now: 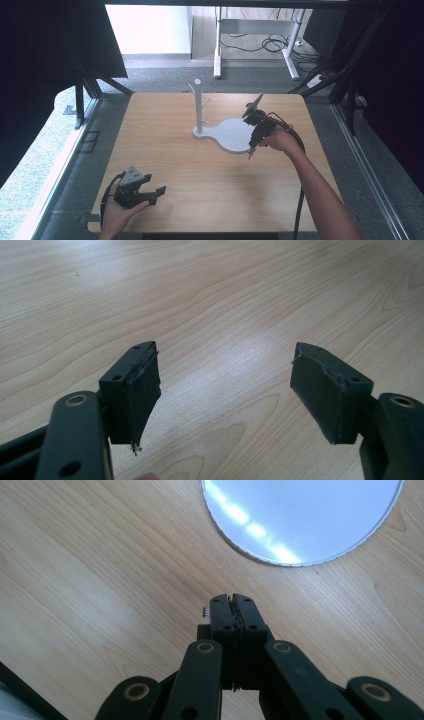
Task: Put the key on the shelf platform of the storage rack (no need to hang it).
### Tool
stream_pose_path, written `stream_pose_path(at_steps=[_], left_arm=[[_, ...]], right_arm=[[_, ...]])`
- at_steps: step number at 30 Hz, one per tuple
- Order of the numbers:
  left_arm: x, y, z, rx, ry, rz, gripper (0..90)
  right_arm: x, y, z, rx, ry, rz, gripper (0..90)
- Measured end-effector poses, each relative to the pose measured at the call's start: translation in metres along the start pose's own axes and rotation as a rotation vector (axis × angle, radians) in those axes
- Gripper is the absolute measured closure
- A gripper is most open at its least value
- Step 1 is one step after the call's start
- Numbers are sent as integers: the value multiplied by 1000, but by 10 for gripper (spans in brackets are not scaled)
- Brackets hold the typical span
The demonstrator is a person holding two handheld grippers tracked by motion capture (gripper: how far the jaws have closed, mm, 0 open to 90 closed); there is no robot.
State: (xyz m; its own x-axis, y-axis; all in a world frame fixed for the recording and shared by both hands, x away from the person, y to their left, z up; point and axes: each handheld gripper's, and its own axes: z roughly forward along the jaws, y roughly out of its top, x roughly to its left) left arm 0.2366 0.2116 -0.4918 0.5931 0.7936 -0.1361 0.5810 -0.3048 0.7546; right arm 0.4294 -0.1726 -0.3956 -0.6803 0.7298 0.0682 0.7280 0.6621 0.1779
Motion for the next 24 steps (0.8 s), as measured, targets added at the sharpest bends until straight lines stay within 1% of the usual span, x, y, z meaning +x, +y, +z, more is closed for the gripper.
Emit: stream_pose_path(at_steps=[10, 16, 24], left_arm=[[1, 0, -1, -4, 1, -3, 281], [2, 0, -1, -4, 1, -4, 281], [4, -1, -2, -6, 3, -9, 281]], right_arm=[[-5, 11, 3, 5, -6, 9, 895], [-9, 17, 5, -6, -10, 15, 896], [-11, 22, 11, 17, -12, 8, 897]])
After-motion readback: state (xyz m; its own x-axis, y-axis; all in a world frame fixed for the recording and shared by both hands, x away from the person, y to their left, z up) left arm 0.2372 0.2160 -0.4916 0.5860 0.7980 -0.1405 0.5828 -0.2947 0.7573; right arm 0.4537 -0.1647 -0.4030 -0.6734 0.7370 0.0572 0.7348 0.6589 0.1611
